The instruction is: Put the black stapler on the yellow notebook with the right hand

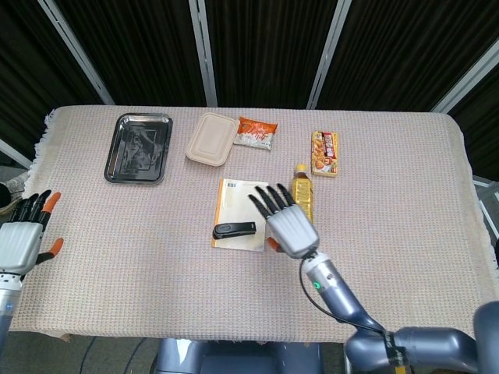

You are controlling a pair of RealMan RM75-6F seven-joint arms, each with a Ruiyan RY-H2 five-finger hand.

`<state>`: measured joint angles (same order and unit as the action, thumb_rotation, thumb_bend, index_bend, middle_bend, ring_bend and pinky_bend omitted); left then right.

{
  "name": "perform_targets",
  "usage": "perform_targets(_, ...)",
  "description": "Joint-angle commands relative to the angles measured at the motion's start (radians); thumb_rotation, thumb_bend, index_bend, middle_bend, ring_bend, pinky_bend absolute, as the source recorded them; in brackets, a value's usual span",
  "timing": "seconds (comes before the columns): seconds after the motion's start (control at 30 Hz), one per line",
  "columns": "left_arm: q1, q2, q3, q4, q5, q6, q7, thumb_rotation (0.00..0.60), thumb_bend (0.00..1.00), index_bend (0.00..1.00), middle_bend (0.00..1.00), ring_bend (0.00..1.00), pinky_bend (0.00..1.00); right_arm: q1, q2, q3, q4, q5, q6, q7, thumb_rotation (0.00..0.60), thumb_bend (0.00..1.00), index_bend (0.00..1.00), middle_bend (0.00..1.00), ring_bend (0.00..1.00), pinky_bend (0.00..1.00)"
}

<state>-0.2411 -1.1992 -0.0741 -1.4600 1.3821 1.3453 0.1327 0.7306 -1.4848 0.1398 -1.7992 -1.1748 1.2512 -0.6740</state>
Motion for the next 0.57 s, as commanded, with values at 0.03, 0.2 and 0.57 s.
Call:
perform_targets(0.03, 0.017, 0.005, 0.009, -0.014, 0.032, 0.038, -0.003, 0.6, 0.33, 0.0, 0.0, 0.0, 0.09, -0.202, 0.168, -0.126, -0.046, -0.184, 0.251, 0.032, 0.6, 0.21, 0.0, 0.0, 0.0, 0.0)
perform_targets(0.2, 0.034, 0.008, 0.022, -0.04, 0.069, 0.079, 0.021, 0.6, 0.32, 0.0, 0.0, 0.0, 0.09, -0.343, 0.231, -0.182, 0.054, -0.208, 0.37, 0.192, 0.6, 0.21, 0.0, 0.0, 0.0, 0.0)
perform_targets(0.57, 0.064, 0.001, 0.041, -0.077, 0.114, 0.137, 0.08, 0.6, 0.32, 0.0, 0.0, 0.0, 0.09, -0.54, 0.229, -0.228, 0.284, -0.156, 0.432, 0.402, 0.6, 0.21, 0.0, 0.0, 0.0, 0.0)
